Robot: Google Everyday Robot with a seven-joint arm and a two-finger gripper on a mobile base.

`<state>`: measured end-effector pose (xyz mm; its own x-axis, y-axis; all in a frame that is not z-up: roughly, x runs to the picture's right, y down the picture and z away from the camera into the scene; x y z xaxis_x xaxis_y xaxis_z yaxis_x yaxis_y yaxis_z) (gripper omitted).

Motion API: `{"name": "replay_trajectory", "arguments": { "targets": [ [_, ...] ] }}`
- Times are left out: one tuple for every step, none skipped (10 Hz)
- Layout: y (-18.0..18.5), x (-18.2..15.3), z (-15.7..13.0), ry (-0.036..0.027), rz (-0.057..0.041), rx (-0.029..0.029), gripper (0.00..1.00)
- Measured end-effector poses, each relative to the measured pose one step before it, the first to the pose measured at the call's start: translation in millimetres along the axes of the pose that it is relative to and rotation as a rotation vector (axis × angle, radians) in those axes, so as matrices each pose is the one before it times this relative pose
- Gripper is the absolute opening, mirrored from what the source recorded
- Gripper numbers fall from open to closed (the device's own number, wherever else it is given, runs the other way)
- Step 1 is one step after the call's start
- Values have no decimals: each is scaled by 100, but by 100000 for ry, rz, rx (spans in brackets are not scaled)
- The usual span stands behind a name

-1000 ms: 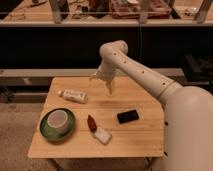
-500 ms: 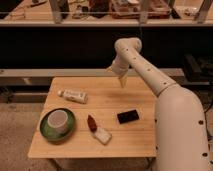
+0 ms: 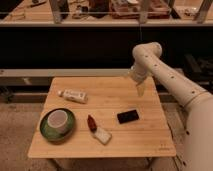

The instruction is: Move the arm in a circular motion

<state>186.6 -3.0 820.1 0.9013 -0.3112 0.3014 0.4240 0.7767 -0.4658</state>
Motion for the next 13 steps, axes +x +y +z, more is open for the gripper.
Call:
{"name": "replay_trajectory", "arguments": {
  "targets": [
    [3272,-177,-572,-230,5152,-1538,80],
    [2124,-112,-390,-455,3404,-813,80],
    [3560,-419,-576,-462,4944,-980,77],
    [1638,-217,-295,434,418,372,70],
    [1096,-431,-124,47,-1040,-332,63],
    [1102,-1224,-222,846,-1498,-1040,50],
    [76,-893,-282,-268,-1879,-381,44],
    [-56,-849,-106,-618,-2289,-350,41],
    [-451,-1559,70,-1068,-2149,-1628,41],
    [-357,-2144,-6,-750,-3662,-71,41],
    [448,-1115,-86,-1343,-1378,-154,41],
    [573,-1027,-233,-1596,-1263,-472,41],
    [675,-1701,-145,-291,-5152,-680,41]
  ]
}}
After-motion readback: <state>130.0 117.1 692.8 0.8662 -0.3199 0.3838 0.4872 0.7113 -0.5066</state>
